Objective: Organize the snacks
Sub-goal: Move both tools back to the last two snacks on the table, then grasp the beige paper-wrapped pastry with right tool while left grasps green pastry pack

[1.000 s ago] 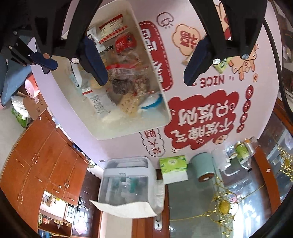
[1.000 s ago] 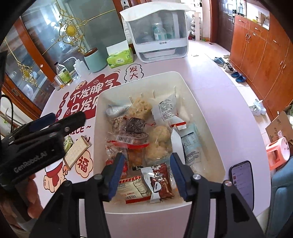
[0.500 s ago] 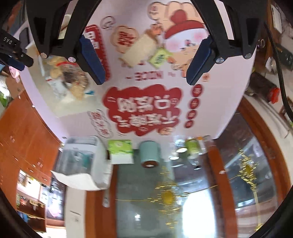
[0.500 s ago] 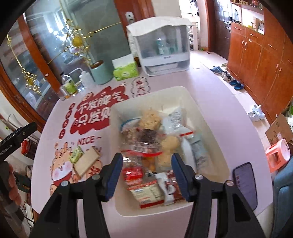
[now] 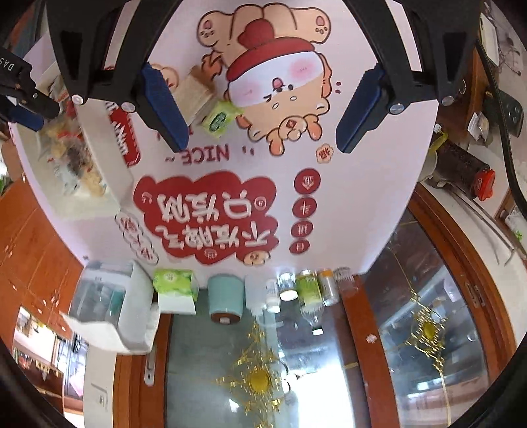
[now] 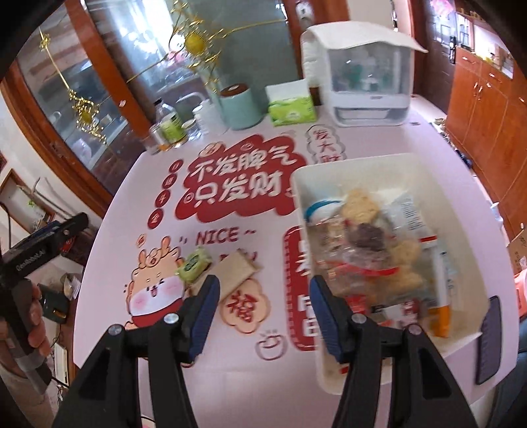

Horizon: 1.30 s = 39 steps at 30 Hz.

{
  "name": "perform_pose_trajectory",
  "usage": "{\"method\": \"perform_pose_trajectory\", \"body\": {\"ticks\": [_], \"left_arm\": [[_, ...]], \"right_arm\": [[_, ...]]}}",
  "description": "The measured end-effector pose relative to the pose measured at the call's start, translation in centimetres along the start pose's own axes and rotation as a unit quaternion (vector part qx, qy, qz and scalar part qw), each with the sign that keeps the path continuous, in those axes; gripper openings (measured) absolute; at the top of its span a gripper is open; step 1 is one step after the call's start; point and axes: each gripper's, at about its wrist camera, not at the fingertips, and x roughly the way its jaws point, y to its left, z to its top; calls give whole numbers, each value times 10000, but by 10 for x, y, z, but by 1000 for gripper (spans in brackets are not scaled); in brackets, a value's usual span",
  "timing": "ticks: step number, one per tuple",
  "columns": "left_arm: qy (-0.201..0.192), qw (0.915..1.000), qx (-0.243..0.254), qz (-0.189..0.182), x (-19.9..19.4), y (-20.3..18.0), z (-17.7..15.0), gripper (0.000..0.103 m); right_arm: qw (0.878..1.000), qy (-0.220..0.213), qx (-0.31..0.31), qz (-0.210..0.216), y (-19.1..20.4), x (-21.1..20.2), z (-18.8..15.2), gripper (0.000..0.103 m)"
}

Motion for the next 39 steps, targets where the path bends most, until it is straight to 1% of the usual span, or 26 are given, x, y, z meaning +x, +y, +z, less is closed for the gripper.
{"method": "perform_pose_trajectory", "body": {"ticks": [2, 4, 6, 10, 11, 13, 14, 17, 20, 24, 31, 33, 35, 37, 39], "left_arm": [[198, 9996, 148, -95, 16, 4, -5, 90], [333, 9989, 288, -186, 31, 5, -9, 90], [519, 9970, 460, -337, 50, 2, -14, 90], [878, 9906, 820, -657, 95, -10, -27, 90], [976, 9886, 896, -717, 108, -13, -30, 90], [1106, 9860, 952, -803, 127, -19, -34, 90], [1176, 9840, 971, -924, 139, -22, -36, 90], [1330, 9798, 1020, -1088, 166, -31, -39, 90], [1489, 9767, 1091, -1096, 185, -37, -42, 90], [1650, 9728, 1147, -1151, 202, -42, -47, 89], [1673, 9712, 1170, -1228, 212, -49, -46, 88], [1698, 9699, 1206, -1262, 214, -51, -47, 83], [1725, 9685, 1242, -1298, 216, -53, -49, 74], [1776, 9670, 1265, -1319, 219, -55, -50, 71], [1730, 9674, 1308, -1308, 219, -56, -50, 69]], "right_arm": [[10000, 67, 28, 29, 12, 11, -1, 59], [9998, 149, 125, -3, 20, 26, -3, 63], [9994, 228, 276, 32, 25, 38, -5, 63], [9964, 492, 682, 114, 29, 71, -11, 65], [9952, 567, 793, 78, 30, 81, -12, 65], [9930, 656, 980, 59, 29, 97, -13, 65], [9919, 693, 1068, 9, 29, 107, -13, 66], [9884, 782, 1297, -106, 27, 127, -12, 68], [9832, 892, 1569, -276, 24, 147, -10, 70], [9758, 1080, 1853, -422, 21, 168, -8, 71], [9704, 1278, 1951, -625, 22, 191, -8, 71], [9690, 1349, 1965, -648, 22, 196, -9, 71], [9684, 1396, 1954, -666, 24, 200, -10, 71], [9688, 1431, 1908, -677, 26, 202, -9, 71], [9694, 1456, 1851, -689, 29, 205, -8, 71]]}}
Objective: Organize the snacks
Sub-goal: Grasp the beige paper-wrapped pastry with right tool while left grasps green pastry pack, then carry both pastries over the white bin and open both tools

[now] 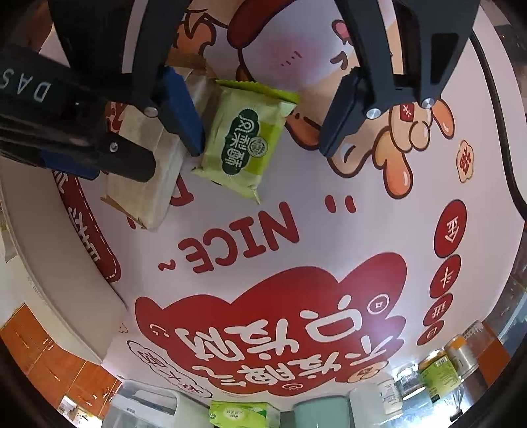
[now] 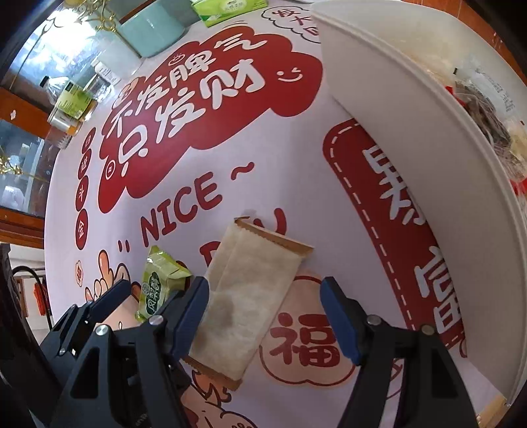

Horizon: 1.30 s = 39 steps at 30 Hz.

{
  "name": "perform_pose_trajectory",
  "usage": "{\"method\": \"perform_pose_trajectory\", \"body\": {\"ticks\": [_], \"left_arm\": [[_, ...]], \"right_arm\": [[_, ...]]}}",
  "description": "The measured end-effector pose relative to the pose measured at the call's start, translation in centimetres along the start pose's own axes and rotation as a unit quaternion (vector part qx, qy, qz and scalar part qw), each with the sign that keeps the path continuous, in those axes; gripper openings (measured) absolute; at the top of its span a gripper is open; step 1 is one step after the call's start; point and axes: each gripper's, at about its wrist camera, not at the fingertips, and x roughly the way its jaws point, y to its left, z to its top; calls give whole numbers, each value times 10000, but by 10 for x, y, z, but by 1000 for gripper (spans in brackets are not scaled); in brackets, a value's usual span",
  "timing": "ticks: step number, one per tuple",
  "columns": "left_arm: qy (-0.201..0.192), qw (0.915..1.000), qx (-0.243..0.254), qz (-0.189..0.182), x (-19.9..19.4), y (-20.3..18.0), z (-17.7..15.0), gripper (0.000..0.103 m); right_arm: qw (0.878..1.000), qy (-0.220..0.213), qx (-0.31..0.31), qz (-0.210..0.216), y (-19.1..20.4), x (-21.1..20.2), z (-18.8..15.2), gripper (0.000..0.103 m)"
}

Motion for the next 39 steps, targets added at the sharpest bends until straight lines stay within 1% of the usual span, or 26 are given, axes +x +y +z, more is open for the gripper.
{"method": "perform_pose_trajectory", "body": {"ticks": [3, 4, 5, 6, 7, 10, 12, 15, 19, 22, 24, 26, 28, 31, 36, 39], "left_arm": [[-69, 10000, 57, 0, 0, 0, 0, 67], [-96, 9999, 86, 18, 0, -1, 0, 59], [-151, 9997, 157, 67, -1, -2, 0, 46], [-194, 9995, 233, 104, -2, -3, 0, 38], [-191, 9994, 276, 130, -2, -3, -1, 36], [-212, 9995, 218, 67, -5, 4, -4, 36], [-208, 9997, 12, 95, -8, 16, -10, 35], [-252, 9988, -422, 36, -17, 38, -16, 35], [-436, 9963, -738, 53, -37, 61, -27, 35], [-517, 9945, -905, 25, -51, 74, -35, 35], [-578, 9935, -977, 32, -58, 78, -39, 35], [-592, 9928, -1038, 31, -64, 80, -44, 35], [-608, 9925, -1063, 13, -68, 81, -48, 35], [-653, 9923, -1052, 17, -73, 76, -50, 35], [-748, 9924, -974, 0, -86, 63, -53, 35], [-853, 9929, -826, 6, -97, 48, -52, 35]], "right_arm": [[10000, 18, -42, -21, 3, 2, 1, 71], [10000, 28, -48, -29, 3, 3, 1, 71], [10000, 48, -49, -41, 3, 4, 1, 71], [10000, 25, -55, -64, 4, 4, 1, 71], [10000, 23, -67, -60, 5, 5, 2, 71], [9999, 34, -112, -97, 9, 7, 3, 71], [9998, 29, -151, -158, 13, 8, 3, 71], [9994, 16, -219, -275, 22, 11, 4, 71], [9980, 10, -357, -520, 35, 16, 3, 74], [9945, 3, -587, -862, 49, 23, 0, 77], [9920, -19, -743, -1019, 57, 26, -2, 78], [9906, -46, -915, -1019, 64, 27, -5, 76], [9893, -86, -1058, -1001, 68, 26, -8, 69], [9889, -109, -1143, -946, 67, 24, -10, 61], [9890, -41, -1288, -728, 59, 19, -23, 59], [9892, -40, -1347, -572, 50, 10, -33, 58]]}}
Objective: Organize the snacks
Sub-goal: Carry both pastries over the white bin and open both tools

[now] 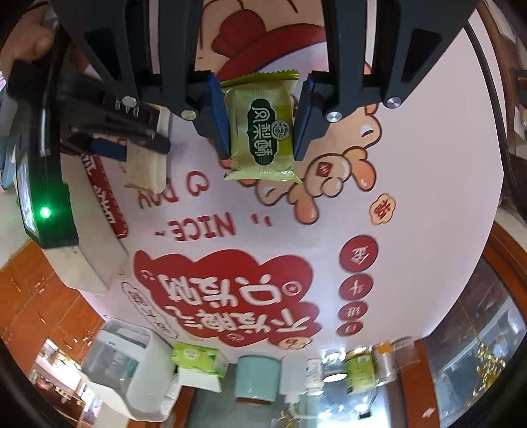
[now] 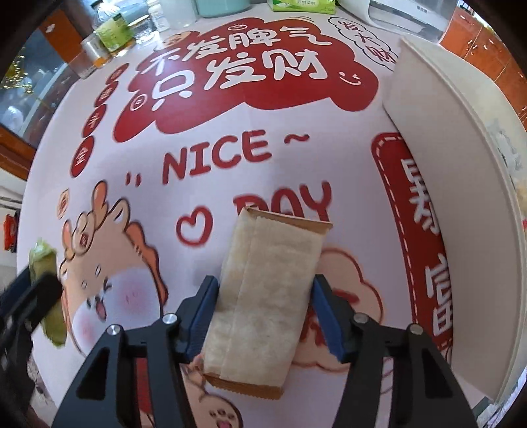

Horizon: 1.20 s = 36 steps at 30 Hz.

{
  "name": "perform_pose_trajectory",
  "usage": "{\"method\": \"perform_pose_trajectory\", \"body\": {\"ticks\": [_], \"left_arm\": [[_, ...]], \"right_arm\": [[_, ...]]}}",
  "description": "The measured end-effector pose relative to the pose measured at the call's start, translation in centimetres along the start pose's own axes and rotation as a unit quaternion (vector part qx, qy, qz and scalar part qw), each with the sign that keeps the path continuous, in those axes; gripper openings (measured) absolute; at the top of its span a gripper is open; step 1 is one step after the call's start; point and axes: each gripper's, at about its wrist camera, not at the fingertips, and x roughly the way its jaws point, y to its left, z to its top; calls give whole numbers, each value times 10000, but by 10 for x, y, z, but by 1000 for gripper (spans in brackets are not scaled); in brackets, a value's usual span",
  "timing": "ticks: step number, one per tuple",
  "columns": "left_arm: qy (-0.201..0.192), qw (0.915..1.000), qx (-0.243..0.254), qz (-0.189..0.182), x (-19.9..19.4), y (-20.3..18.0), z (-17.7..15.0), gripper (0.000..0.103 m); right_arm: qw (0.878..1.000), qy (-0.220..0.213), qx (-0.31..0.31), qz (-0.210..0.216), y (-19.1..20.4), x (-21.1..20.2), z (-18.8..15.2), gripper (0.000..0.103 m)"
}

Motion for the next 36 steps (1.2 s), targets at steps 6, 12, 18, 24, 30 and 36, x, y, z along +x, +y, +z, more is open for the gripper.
{"method": "perform_pose_trajectory", "body": {"ticks": [6, 12, 18, 24, 30, 36], "left_arm": [[-170, 9995, 237, -117, -19, -38, 4, 35], [-366, 9980, 461, -246, -37, -90, 14, 35], [-619, 9948, 649, -491, -60, -164, 30, 35], [-827, 9917, 681, -713, -72, -231, 45, 35], [-913, 9909, 579, -804, -73, -285, 62, 35], [-1002, 9905, 507, -797, -74, -320, 77, 35]], "right_arm": [[9982, -435, -223, 347, -15, -46, -27, 55], [9923, -1043, -237, 626, -57, -105, -48, 54], [9841, -1617, -115, 720, -115, -152, -61, 54], [9761, -1913, 115, 1028, -187, -192, -63, 54], [9719, -2214, 83, 797, -234, -213, -54, 54], [9646, -2531, 12, 739, -271, -232, -43, 54]]}}
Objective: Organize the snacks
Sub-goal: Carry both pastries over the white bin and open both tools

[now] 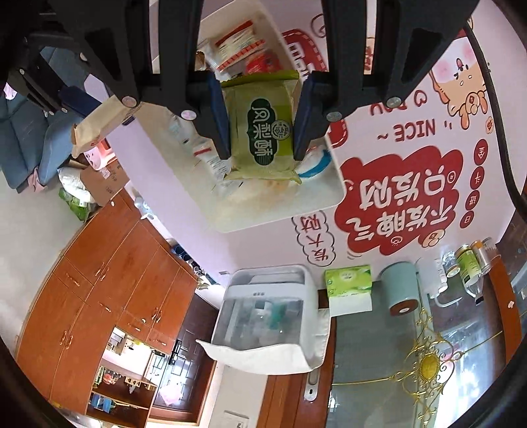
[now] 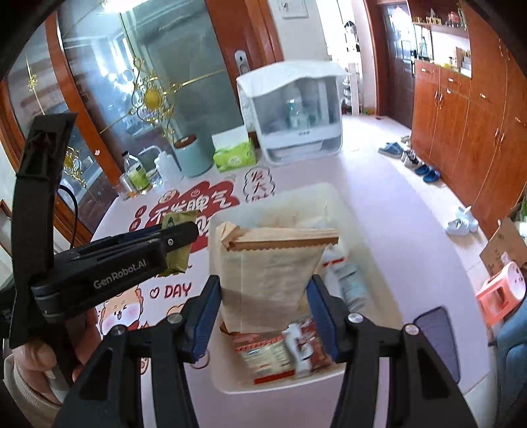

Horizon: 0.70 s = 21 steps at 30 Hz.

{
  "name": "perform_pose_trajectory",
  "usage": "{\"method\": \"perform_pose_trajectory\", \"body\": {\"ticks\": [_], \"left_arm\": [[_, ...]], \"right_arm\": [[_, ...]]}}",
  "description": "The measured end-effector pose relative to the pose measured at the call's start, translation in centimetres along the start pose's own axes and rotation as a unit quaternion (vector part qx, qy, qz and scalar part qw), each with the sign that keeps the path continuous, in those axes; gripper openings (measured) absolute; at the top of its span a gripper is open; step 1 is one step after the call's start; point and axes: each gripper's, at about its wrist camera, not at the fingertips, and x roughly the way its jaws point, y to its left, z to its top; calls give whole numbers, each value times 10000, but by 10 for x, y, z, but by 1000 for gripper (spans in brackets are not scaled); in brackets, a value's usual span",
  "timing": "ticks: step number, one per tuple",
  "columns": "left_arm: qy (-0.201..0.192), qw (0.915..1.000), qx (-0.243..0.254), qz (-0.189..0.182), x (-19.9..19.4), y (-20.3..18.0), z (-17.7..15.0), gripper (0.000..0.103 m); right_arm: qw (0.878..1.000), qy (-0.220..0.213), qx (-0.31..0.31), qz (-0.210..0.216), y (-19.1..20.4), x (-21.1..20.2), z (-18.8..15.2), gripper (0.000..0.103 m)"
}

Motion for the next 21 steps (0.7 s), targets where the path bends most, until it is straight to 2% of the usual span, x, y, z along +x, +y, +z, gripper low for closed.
{"method": "perform_pose_trajectory", "body": {"ticks": [8, 21], "left_arm": [[-120, 9998, -40, 136, 7, -19, 22, 35], [78, 9978, -114, 647, 23, -13, 27, 36]], "right_arm": [[9991, -52, -340, -236, -14, 6, 27, 54], [9970, 194, -662, -358, -16, 41, 39, 55]]}}
